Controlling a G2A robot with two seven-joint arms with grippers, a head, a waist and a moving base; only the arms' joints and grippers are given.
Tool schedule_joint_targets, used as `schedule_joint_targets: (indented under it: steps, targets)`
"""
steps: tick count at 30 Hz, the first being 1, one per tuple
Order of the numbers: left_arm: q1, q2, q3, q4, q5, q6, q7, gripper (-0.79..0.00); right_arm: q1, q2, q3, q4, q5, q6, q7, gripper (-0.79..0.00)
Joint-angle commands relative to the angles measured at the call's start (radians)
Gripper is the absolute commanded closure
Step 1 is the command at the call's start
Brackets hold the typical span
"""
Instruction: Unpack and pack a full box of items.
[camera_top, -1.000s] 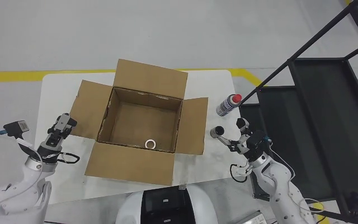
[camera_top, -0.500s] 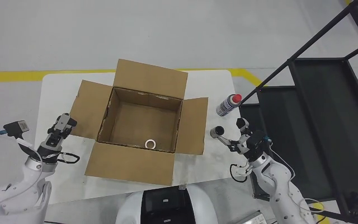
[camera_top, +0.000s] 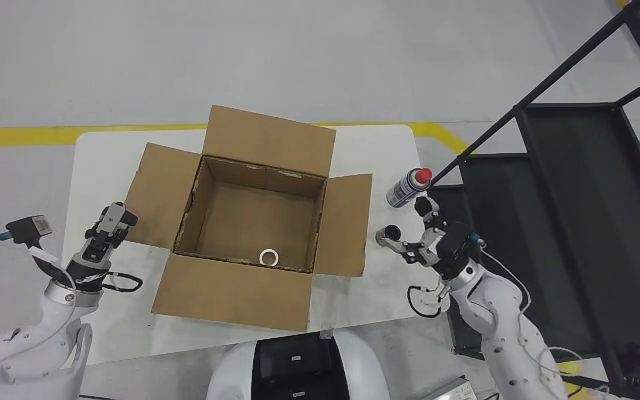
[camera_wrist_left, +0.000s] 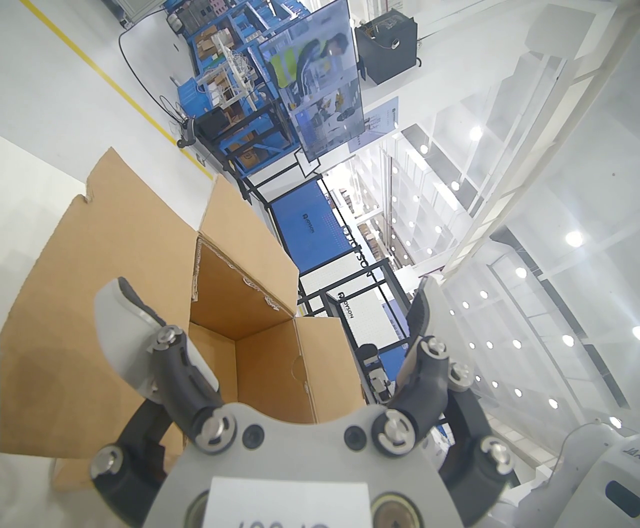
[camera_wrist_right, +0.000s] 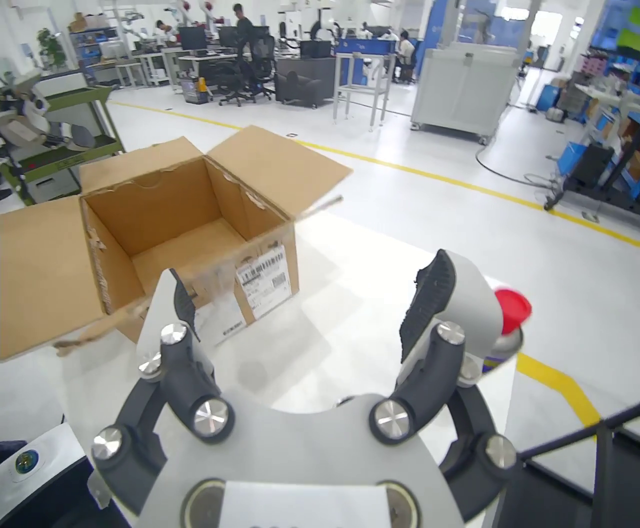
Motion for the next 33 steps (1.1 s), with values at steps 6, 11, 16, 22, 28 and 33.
schedule_joint_targets:
  steps: [6,11,16,22,28,33]
  targets:
    - [0.000,0.000,0.000,0.000,0.000,0.000,0.000,-0.785,0.125,0.014,-0.056,-0.062,-0.085,-0.121,0.172,-0.785]
    - [0.000,0.000,0.000,0.000,0.000,0.000,0.000,-0.785,0.161,0.015,-0.083,-0.036,-0.082,-0.133,0.181,-0.785]
    - [0.000,0.000,0.000,0.000,0.000,0.000,0.000,-0.785,0.161,0.015,-0.083,-0.036,-0.082,-0.133,0.181,-0.785]
    - [0.000,0.000,0.000,0.000,0.000,0.000,0.000,-0.785,0.161,0.015,-0.083,-0.036,-0.082,-0.133,0.181,-0.785]
    - [0.000,0.000,0.000,0.000,0.000,0.000,0.000,-0.785,0.161,0.015,-0.083,-0.036,-0.082,-0.133,0.181,-0.785]
    - [0.000,0.000,0.000,0.000,0.000,0.000,0.000,-0.785,0.239,0.012,-0.162,-0.109,-0.129,-0.085,0.381,-0.785]
